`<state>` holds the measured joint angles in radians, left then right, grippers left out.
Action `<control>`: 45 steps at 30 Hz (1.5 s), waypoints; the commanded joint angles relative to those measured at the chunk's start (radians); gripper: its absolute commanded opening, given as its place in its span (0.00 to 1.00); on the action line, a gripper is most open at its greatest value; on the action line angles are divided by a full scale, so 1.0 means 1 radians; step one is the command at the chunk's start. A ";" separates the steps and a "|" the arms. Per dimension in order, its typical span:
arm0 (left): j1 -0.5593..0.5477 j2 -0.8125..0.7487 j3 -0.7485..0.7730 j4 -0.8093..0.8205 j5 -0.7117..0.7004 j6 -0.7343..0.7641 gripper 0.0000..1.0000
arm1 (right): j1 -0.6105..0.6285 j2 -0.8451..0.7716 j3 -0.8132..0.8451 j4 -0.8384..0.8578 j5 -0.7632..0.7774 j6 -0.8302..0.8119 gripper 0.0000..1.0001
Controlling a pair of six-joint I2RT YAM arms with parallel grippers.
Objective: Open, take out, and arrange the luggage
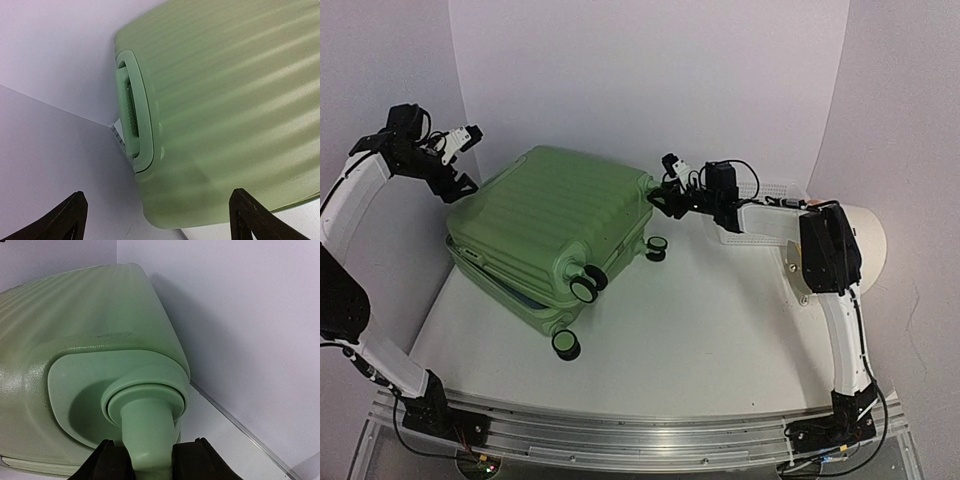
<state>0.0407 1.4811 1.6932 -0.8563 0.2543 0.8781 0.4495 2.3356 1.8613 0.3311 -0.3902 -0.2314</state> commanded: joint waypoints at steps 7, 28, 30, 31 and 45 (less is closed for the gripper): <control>0.118 0.197 0.014 0.186 -0.163 -0.174 0.82 | -0.066 -0.193 -0.140 0.032 0.190 0.154 0.98; 0.117 0.054 -0.013 0.151 0.030 -0.127 0.88 | 0.481 -0.602 -0.500 -0.222 0.278 0.182 0.98; 0.118 0.049 -0.009 0.141 0.047 -0.117 0.88 | 0.521 -0.569 -0.465 -0.253 0.283 0.172 0.98; 0.118 0.045 -0.011 0.139 0.053 -0.113 0.88 | 0.535 -0.549 -0.451 -0.268 0.296 0.166 0.98; 0.111 -0.016 -0.041 0.095 0.167 -0.054 0.88 | 0.568 -0.369 -0.330 -0.285 0.380 0.136 0.91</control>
<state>0.1569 1.5216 1.6641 -0.7429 0.3793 0.7926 1.0169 1.9433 1.4553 0.0360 -0.0078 -0.0845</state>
